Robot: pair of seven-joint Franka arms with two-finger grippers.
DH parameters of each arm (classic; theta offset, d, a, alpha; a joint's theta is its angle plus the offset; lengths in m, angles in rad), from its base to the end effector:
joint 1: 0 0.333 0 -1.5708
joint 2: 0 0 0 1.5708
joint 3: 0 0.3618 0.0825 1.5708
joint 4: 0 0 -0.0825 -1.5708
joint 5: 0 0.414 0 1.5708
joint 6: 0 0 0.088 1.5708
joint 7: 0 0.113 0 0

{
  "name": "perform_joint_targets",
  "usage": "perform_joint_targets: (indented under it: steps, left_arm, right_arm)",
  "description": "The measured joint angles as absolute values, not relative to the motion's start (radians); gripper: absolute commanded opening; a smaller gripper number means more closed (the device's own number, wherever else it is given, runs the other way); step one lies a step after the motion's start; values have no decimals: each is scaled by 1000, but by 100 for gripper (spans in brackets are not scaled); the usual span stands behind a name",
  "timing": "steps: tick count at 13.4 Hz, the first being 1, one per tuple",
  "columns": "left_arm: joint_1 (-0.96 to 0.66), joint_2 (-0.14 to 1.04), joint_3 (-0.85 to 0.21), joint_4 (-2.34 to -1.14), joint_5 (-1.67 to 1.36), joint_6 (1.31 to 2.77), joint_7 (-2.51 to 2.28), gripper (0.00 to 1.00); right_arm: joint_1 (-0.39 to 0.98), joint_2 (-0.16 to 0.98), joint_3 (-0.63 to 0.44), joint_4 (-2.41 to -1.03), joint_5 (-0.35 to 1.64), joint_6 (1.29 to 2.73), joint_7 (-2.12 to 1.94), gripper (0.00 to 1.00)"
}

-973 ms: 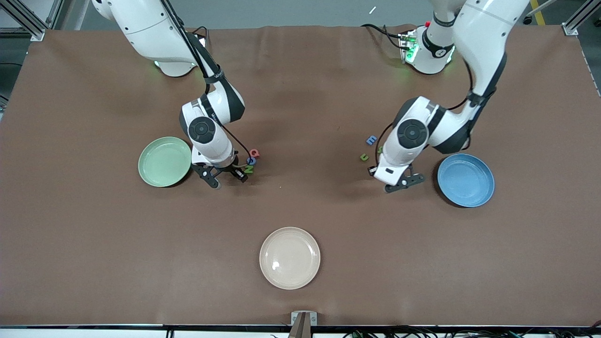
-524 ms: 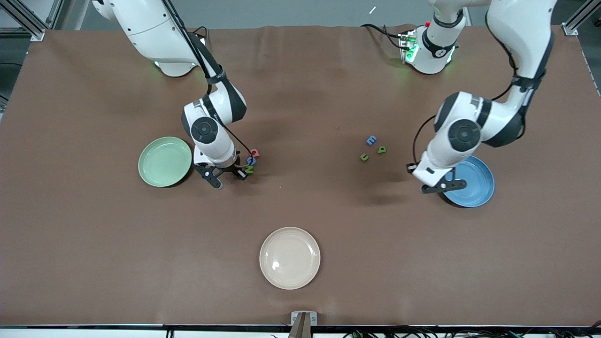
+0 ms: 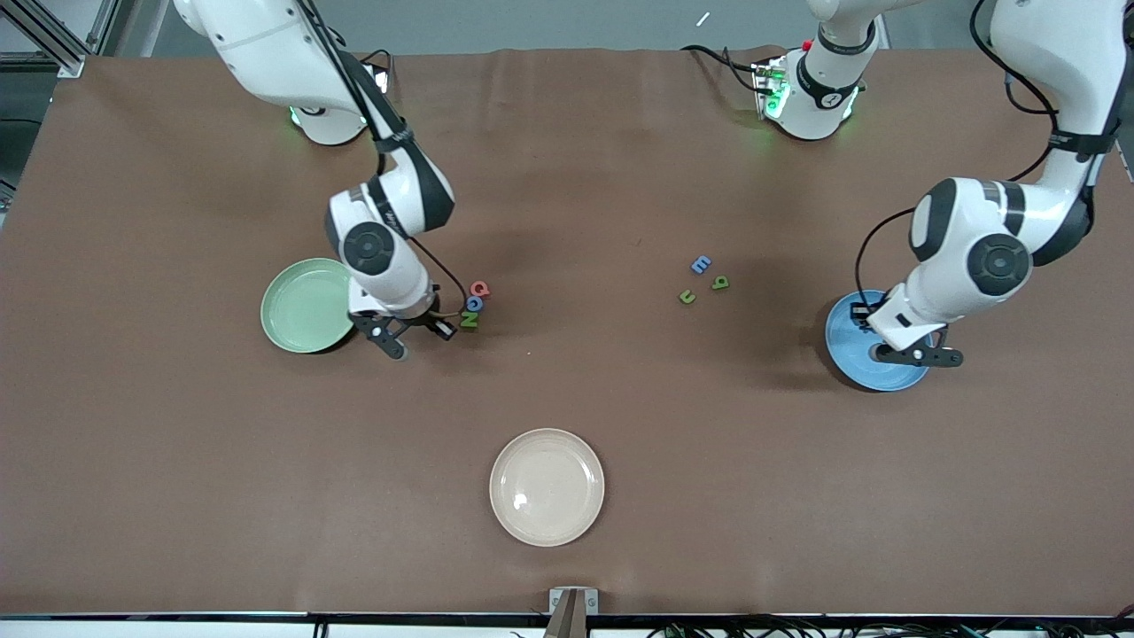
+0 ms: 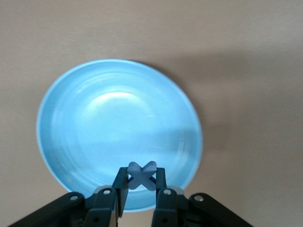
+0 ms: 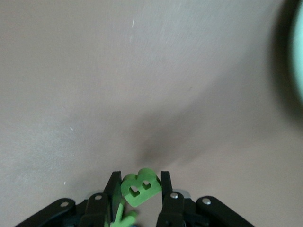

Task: Sort upper and lower case letters into plates
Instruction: 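Release the x over the blue plate while the right gripper carries B, then release B onto the green plate while the left gripper reaches green b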

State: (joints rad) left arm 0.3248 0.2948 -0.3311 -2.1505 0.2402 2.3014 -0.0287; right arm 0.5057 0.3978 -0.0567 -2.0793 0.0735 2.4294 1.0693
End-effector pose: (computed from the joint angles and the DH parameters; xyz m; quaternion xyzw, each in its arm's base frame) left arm 0.5853 0.0047 0.2751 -0.9950 0.0707 0.0593 0.0376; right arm 0.5571 0.2699 0.2429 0.9436 -0.3301 -0.0254 0.0071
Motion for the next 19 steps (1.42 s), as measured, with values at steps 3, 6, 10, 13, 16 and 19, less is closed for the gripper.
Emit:
perform_joint_targets:
  steps: [3, 6, 10, 13, 16, 19]
  left_arm:
    - [402, 350, -331, -2162, 353, 2388, -1, 15]
    - [455, 432, -330, -2164, 430, 2469, 0, 15]
    - [480, 460, -335, -2164, 447, 2497, 2, 40]
    - [480, 458, -339, -2160, 448, 2489, 3, 95]
    - [482, 401, -404, -2144, 446, 2362, 3, 99]
    - [480, 292, -511, -2141, 328, 2226, -5, 99]
  right_arm:
    - [398, 250, -61, -2101, 73, 2280, 860, 0]
    - [304, 151, -62, -2233, 73, 2297, 679, 0]
    - [187, 105, -63, -2381, 73, 2359, 487, 0]
    - [136, 105, -63, -2471, 73, 2463, 417, 0]
    - [135, 106, -60, -2532, 73, 2526, 411, 1]
    - [134, 120, -59, -2540, 73, 2531, 411, 2]
